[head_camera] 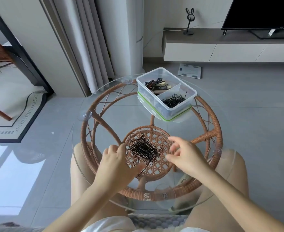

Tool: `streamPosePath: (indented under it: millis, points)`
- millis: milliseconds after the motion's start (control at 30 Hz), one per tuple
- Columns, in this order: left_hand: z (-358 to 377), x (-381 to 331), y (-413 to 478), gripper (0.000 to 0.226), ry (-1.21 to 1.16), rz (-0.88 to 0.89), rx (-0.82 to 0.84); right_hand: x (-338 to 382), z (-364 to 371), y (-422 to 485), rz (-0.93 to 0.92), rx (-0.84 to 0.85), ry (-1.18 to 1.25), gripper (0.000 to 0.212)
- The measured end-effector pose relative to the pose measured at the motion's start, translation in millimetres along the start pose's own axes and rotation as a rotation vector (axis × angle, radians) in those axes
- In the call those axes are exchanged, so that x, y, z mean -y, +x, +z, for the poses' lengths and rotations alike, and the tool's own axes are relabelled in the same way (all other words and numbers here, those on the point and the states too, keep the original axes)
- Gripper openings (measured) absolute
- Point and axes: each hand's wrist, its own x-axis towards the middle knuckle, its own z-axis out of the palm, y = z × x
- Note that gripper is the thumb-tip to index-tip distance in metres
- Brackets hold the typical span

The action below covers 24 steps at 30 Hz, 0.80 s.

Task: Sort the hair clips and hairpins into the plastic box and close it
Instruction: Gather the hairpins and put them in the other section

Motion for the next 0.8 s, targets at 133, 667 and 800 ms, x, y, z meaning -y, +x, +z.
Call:
streamPosePath:
  millis: [133,667,800]
  points:
    - [10.5,-12.1,7.8,0.119,0.096,0.127,0.067,1.6,-1.0,22.5,-0.195,0.128,-0.329,0.102]
    - [-10.4,-8.8,47.4,0.033,-0.081,0.221,0.128,20.0,17.5,41.1,-0.448,0.146,-0.253,0.036]
    - [-13.5,-4.6,50.4,0.038,-0.091,0.171,0.104,16.5,15.1,37.8,-0.421,0.079,-0.164,0.023]
